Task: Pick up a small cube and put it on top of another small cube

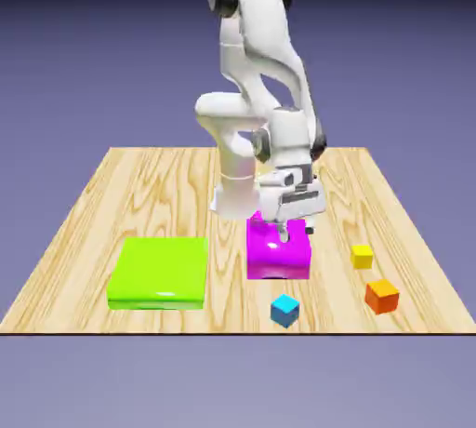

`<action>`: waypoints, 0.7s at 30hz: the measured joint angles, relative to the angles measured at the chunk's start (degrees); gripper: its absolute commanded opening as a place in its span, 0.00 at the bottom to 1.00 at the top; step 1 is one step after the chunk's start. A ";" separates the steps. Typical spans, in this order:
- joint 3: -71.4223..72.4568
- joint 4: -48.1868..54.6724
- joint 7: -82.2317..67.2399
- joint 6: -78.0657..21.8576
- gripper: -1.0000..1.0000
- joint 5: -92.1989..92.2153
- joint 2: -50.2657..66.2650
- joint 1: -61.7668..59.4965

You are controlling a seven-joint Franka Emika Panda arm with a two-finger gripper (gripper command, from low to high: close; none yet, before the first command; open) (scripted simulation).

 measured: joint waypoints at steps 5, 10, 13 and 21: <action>10.38 0.40 -9.70 1.99 0.50 -0.40 10.19 -4.51; 20.77 0.80 -19.40 3.97 0.50 -0.79 20.37 -8.28; 23.77 0.92 -22.21 4.54 0.50 -0.91 23.32 -9.37; 8.08 5.61 -3.37 8.93 0.50 -20.82 26.09 3.96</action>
